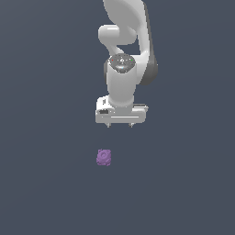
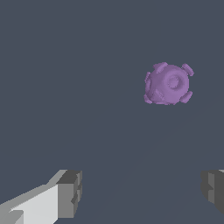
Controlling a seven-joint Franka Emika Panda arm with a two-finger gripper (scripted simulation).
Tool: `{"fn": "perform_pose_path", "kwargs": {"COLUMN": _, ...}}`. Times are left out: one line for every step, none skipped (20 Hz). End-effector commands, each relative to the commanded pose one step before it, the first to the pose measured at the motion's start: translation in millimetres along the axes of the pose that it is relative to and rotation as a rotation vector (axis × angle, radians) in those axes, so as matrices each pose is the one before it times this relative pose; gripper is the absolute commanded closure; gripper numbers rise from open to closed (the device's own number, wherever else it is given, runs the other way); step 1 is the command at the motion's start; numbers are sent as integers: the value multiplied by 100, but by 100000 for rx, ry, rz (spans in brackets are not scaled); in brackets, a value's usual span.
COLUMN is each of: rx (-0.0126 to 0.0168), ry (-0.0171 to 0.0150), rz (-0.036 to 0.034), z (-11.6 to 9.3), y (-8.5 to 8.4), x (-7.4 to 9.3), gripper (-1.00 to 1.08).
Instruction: Pick up the object and move it to a goal position.
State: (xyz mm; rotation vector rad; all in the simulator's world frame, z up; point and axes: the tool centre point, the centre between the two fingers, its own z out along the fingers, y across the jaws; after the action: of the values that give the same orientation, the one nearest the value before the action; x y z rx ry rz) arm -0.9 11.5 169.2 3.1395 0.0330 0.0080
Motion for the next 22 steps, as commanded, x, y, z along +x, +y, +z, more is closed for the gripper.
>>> {"fn": "perform_pose_path", "kwargs": {"rx": 0, "ry": 0, "rz": 0, "z": 0, "y": 1, "x": 0, "gripper": -92}}
{"fn": "perform_pose_path", "kwargs": {"rx": -56, "ry": -30, "rz": -101, "z": -20, "y": -19, "x": -12, "gripper": -92}}
{"fn": "perform_pose_path", "kwargs": {"rx": -128, "ry": -72, "rz": -234, "z": -66, "y": -12, "x": -36, "gripper": -92}}
{"fn": "perform_pose_path", "kwargs": {"rx": -224, "ry": -126, "rz": -409, "z": -104, "y": -38, "x": -58, "gripper": -92}}
{"fn": "perform_pose_path", "kwargs": {"rx": -309, "ry": -175, "rz": -563, "z": -143, "y": -51, "x": -78, "gripper": -92}}
{"fn": "perform_pose_path", "kwargs": {"rx": -386, "ry": -220, "rz": -700, "z": -176, "y": -62, "x": -94, "gripper": -92}}
{"fn": "perform_pose_path", "kwargs": {"rx": -342, "ry": -196, "rz": -616, "z": -154, "y": -50, "x": -78, "gripper": -92}}
{"fn": "perform_pose_path", "kwargs": {"rx": -247, "ry": -143, "rz": -441, "z": -110, "y": -30, "x": -51, "gripper": -92}}
{"fn": "perform_pose_path", "kwargs": {"rx": -158, "ry": -92, "rz": -276, "z": -65, "y": -17, "x": -25, "gripper": -92}}
{"fn": "perform_pose_path", "kwargs": {"rx": -68, "ry": -40, "rz": -114, "z": -23, "y": -4, "x": -2, "gripper": -92}}
{"fn": "perform_pose_path", "kwargs": {"rx": 0, "ry": 0, "rz": 0, "z": 20, "y": -23, "x": 14, "gripper": -92}}
{"fn": "perform_pose_path", "kwargs": {"rx": 82, "ry": 48, "rz": 140, "z": 10, "y": 30, "x": -8, "gripper": -92}}
{"fn": "perform_pose_path", "kwargs": {"rx": 0, "ry": 0, "rz": 0, "z": -2, "y": -29, "x": -30, "gripper": -92}}
{"fn": "perform_pose_path", "kwargs": {"rx": 0, "ry": 0, "rz": 0, "z": -16, "y": -1, "x": -30, "gripper": -92}}
{"fn": "perform_pose_path", "kwargs": {"rx": 0, "ry": 0, "rz": 0, "z": -4, "y": 9, "x": 2, "gripper": -92}}
{"fn": "perform_pose_path", "kwargs": {"rx": 0, "ry": 0, "rz": 0, "z": 15, "y": 10, "x": 36, "gripper": -92}}
{"fn": "perform_pose_path", "kwargs": {"rx": 0, "ry": 0, "rz": 0, "z": 35, "y": 8, "x": 71, "gripper": -92}}
{"fn": "perform_pose_path", "kwargs": {"rx": 30, "ry": 3, "rz": 135, "z": 55, "y": 92, "x": 102, "gripper": -92}}
{"fn": "perform_pose_path", "kwargs": {"rx": 26, "ry": 3, "rz": 117, "z": 76, "y": 78, "x": 136, "gripper": -92}}
{"fn": "perform_pose_path", "kwargs": {"rx": 37, "ry": 5, "rz": 165, "z": 96, "y": 108, "x": 169, "gripper": -92}}
{"fn": "perform_pose_path", "kwargs": {"rx": 41, "ry": 6, "rz": 178, "z": 116, "y": 115, "x": 200, "gripper": -92}}
{"fn": "perform_pose_path", "kwargs": {"rx": 49, "ry": 8, "rz": 213, "z": 135, "y": 138, "x": 228, "gripper": -92}}
